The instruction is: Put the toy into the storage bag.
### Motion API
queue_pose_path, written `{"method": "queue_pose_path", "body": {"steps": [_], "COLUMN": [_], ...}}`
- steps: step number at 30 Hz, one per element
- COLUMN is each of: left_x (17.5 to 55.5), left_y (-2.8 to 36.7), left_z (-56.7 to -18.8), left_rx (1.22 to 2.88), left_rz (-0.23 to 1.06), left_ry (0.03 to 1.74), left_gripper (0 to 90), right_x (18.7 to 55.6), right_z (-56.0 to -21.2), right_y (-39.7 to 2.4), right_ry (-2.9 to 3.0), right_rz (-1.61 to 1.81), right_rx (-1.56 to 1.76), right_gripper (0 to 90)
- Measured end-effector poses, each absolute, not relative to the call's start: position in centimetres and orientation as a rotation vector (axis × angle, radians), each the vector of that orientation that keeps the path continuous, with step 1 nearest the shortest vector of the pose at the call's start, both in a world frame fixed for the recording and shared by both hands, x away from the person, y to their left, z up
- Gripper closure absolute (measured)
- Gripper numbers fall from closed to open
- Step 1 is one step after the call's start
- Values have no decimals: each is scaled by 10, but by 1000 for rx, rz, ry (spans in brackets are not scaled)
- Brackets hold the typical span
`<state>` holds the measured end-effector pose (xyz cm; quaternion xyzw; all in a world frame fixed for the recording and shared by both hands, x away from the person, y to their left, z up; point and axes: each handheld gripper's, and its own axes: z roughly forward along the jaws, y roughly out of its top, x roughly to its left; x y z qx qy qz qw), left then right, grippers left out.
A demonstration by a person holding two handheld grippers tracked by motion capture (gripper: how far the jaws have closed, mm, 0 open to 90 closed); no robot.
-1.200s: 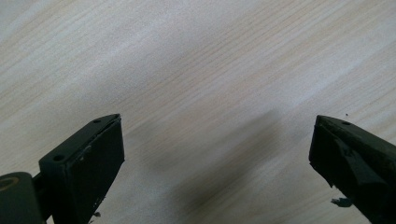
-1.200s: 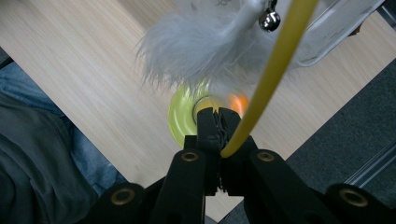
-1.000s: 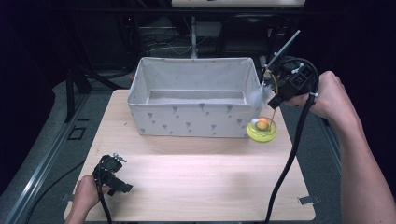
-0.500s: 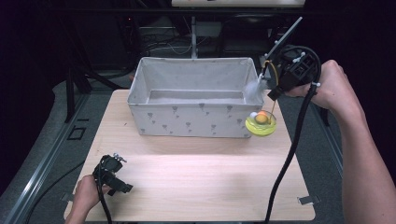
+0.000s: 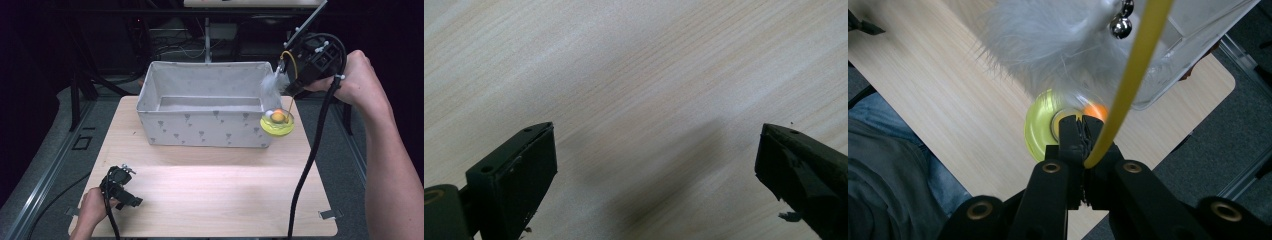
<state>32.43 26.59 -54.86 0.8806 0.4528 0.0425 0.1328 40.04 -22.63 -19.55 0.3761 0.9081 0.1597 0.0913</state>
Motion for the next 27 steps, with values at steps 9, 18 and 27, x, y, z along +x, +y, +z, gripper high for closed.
{"method": "queue_pose_path", "body": {"steps": [9,18,27], "left_x": [325,325,326], "left_y": [266,265,264], "left_z": [-549,-550,-550], "left_rx": [2555,2561,2562], "left_rz": [115,111,109], "left_ry": [1313,1308,1302], "left_gripper": [35,35,35], "right_x": [408,418,431], "right_z": [-182,-171,-159], "right_y": [-222,-217,-210], "right_ry": [2684,2658,2630], "right_rz": [487,503,530], "right_rx": [1106,1111,1123], "right_gripper": [883,883,883]}}
